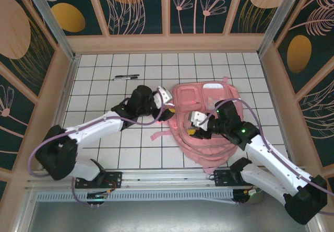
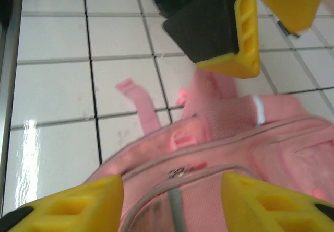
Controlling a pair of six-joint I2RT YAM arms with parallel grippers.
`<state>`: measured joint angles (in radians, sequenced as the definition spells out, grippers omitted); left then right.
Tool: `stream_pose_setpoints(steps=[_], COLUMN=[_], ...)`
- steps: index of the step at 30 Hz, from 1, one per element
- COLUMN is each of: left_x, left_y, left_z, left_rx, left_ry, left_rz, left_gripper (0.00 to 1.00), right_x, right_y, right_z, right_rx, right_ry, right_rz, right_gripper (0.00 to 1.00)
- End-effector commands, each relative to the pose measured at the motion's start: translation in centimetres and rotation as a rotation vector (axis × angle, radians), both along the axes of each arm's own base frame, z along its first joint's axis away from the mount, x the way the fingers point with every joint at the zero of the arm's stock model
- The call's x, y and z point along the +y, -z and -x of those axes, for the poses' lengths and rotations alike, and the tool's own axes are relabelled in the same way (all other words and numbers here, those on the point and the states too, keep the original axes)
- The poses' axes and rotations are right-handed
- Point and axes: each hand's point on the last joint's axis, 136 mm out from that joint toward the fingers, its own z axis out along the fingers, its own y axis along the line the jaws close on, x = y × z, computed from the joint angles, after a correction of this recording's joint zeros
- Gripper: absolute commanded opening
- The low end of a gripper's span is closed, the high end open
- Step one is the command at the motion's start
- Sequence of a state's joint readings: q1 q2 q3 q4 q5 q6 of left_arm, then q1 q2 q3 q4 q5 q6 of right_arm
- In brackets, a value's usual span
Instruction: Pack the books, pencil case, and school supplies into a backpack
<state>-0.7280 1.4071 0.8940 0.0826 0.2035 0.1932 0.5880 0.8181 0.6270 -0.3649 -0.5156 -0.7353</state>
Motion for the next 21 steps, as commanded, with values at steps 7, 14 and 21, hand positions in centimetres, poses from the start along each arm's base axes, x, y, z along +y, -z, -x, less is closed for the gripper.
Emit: stream_pose_setpoints(steps=[7, 14, 21], left_x=[12.4, 16.6, 19.5], left_y=[-4.5, 1.5, 4.5], left_z=[-12.1, -18.2, -22.6], left_rx=[0.238, 0.439, 0.434], left_ry=[-0.806, -1.097, -1.272], left_rz=[0.032, -0.041, -0.110], left_gripper=[0.99, 0.99, 0.94], right_x=[-4.4, -8.9, -7.2], right_y=[-10.2, -11.8, -11.2], right_z=[-8.8, -12.3, -11.6], right_rx=[-0.051, 0.010, 0.101], right_ry=[0.663, 1.010, 0.918], right_rz=[-0.469, -0.497, -0.485], right_gripper=[0.66, 0.92, 0.80])
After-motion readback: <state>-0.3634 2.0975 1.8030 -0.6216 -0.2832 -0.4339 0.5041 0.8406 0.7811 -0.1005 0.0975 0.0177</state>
